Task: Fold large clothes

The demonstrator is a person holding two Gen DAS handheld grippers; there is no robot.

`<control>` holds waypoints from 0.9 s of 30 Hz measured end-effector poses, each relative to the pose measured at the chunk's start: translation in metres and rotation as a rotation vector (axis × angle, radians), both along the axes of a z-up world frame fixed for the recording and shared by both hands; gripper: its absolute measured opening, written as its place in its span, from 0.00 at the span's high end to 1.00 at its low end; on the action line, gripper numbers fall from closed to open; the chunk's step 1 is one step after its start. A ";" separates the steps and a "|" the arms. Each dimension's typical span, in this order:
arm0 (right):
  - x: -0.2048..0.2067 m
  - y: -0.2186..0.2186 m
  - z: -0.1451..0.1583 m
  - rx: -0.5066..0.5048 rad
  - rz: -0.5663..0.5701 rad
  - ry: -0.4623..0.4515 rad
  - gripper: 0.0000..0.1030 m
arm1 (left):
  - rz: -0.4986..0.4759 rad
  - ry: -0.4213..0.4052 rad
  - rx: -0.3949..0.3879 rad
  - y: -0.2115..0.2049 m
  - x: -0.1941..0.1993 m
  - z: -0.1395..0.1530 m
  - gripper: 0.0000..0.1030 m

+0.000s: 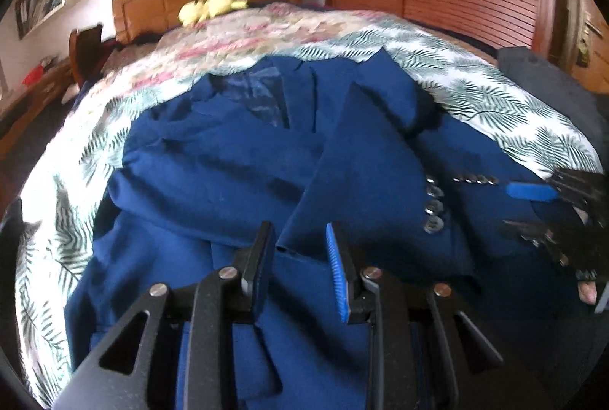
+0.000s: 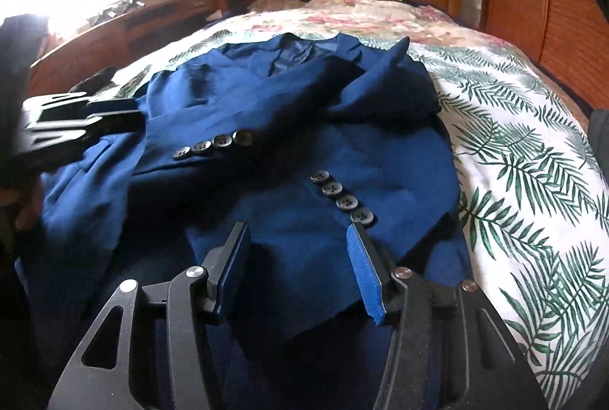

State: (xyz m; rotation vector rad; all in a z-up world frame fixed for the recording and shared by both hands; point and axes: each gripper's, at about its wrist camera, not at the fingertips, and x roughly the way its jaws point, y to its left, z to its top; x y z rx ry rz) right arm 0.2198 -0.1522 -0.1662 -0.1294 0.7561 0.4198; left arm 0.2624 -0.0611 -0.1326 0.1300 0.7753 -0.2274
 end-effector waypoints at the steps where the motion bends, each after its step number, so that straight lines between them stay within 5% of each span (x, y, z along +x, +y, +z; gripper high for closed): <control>1: -0.003 -0.002 0.000 0.000 0.003 -0.005 0.48 | 0.009 0.015 -0.006 0.001 0.004 -0.002 0.75; 9: -0.006 -0.007 0.002 -0.002 0.010 -0.005 0.46 | 0.043 0.083 0.072 -0.015 0.016 -0.025 0.75; 19: -0.011 -0.014 0.006 -0.033 0.030 -0.034 0.46 | 0.059 0.061 0.133 -0.020 0.014 -0.026 0.76; 24: -0.010 -0.010 0.007 -0.071 0.030 -0.058 0.46 | -0.008 0.075 0.168 -0.028 0.010 -0.026 0.99; 27: -0.010 -0.005 0.006 -0.101 0.043 -0.072 0.46 | -0.022 0.062 0.188 -0.029 0.002 -0.021 1.00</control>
